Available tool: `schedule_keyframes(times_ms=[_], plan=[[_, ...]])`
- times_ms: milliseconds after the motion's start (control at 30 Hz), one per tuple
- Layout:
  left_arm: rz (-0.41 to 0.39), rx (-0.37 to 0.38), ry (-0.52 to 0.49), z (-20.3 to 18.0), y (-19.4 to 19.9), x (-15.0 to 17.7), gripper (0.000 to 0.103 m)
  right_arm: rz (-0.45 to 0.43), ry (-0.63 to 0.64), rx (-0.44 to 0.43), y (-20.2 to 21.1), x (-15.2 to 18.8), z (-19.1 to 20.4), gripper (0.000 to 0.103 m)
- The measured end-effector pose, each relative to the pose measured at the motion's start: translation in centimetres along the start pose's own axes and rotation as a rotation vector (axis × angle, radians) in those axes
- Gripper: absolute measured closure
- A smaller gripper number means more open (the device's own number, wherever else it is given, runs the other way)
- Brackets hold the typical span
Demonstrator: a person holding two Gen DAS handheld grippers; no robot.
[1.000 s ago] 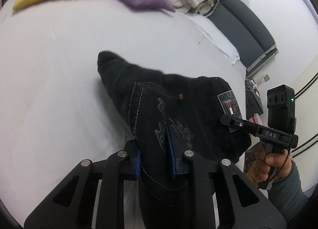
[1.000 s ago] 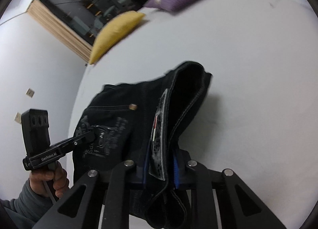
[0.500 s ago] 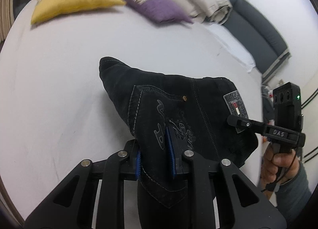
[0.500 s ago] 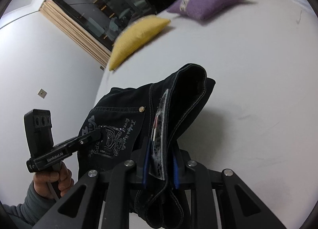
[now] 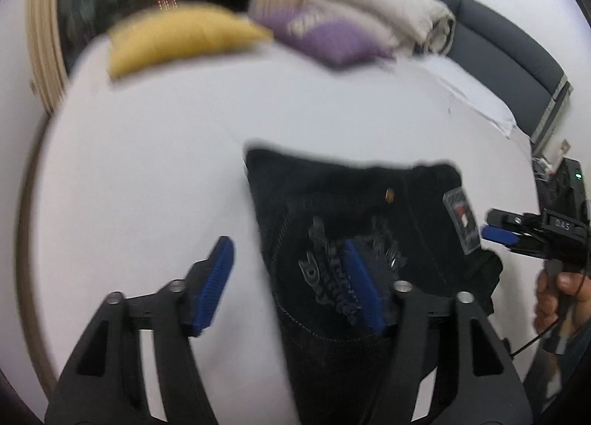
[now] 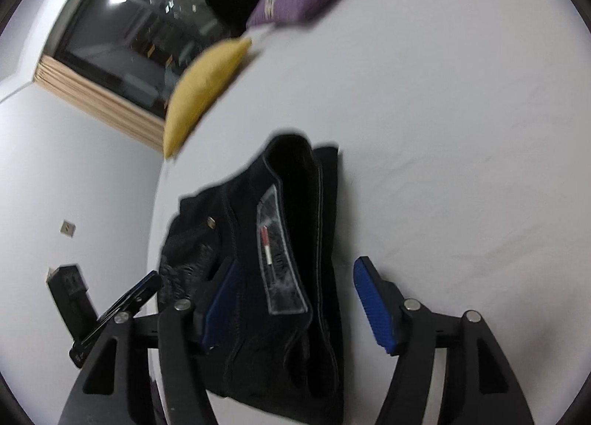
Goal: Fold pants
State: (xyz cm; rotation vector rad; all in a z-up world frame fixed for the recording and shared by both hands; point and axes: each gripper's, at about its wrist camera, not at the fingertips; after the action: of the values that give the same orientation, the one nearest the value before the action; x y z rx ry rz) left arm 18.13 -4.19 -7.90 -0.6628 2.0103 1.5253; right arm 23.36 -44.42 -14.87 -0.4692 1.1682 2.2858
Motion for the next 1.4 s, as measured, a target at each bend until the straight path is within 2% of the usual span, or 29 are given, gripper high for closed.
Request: schedule_keyframes(times_ms=[67,167,200,233,267,300,333,400,467,633,700,767,833,867,967,1167,1400], plan=[[-0.118,-0.019,-0.032,-0.6,3.9,-0.6,0.032,-0.074,0.028,0.039,3.0,0.4,1.0,0.035],[-0.292,-0.073,-0.074,-2.2,9.6,-0.9,0.017,-0.216,0.109,0.129,7.7,0.8,3.8,0.034],[-0.35,-0.093,-0.085,-3.1,11.1,-1.4,0.009,-0.264,0.137,0.153,9.2,0.8,4.7,0.032],[-0.441,-0.115,-0.096,-3.8,13.9,-1.3,0.002,-0.337,0.174,0.185,11.3,1.0,6.1,0.025],[-0.506,-0.137,-0.098,-4.4,16.0,-1.0,0.0,-0.395,0.202,0.213,12.8,1.2,7.1,0.015],[-0.569,-0.168,-0.101,-5.2,18.0,-0.7,0.0,-0.492,0.246,0.259,15.2,1.7,8.9,0.011],[-0.654,-0.237,-0.109,-6.3,20.4,-0.5,0.0,-0.562,0.281,0.279,16.9,2.1,10.1,0.004],[-0.731,-0.326,-0.115,-7.3,23.5,-0.1,0.0,-0.719,0.358,0.304,20.4,3.2,12.8,0.0],[-0.751,-0.337,-0.12,-8.4,26.1,0.3,0.0,-0.812,0.429,0.32,22.9,3.9,15.5,0.0],[-0.676,-0.307,-0.066,-8.9,29.1,0.9,0.0,-1.005,0.533,0.443,27.8,6.2,21.2,0.0],[-0.64,-0.281,-0.04,-8.6,29.1,0.9,0.0,-1.065,0.571,0.457,29.4,7.3,22.9,0.0],[-0.587,-0.278,-0.011,-8.4,28.9,1.3,0.0,-1.079,0.605,0.471,29.9,7.6,24.4,0.0],[-0.508,-0.298,0.003,-8.4,28.2,1.8,0.0,-1.051,0.635,0.513,29.7,7.9,25.4,0.0],[-0.474,-0.283,0.016,-8.3,27.7,1.9,0.0,-1.021,0.642,0.524,29.3,7.9,25.7,0.0],[-0.368,-0.27,0.06,-7.8,26.0,2.6,0.0,-0.905,0.615,0.513,27.8,7.9,25.6,0.0],[-0.238,-0.273,0.085,-7.5,22.4,4.0,0.0,-0.613,0.534,0.488,22.5,8.3,24.7,0.0],[-0.152,-0.286,0.091,-6.7,17.8,4.8,0.0,-0.432,0.529,0.512,18.1,9.4,24.4,0.0]])
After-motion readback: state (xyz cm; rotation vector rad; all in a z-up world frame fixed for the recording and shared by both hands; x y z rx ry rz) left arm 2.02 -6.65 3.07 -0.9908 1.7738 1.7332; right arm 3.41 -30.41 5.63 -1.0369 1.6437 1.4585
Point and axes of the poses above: each gripper's, at about its wrist camera, not at the fingertips, and y roughly against the way its jaws point, z to its left, x to its underside, and after that the axes turned 8 degrees about y, right-handed
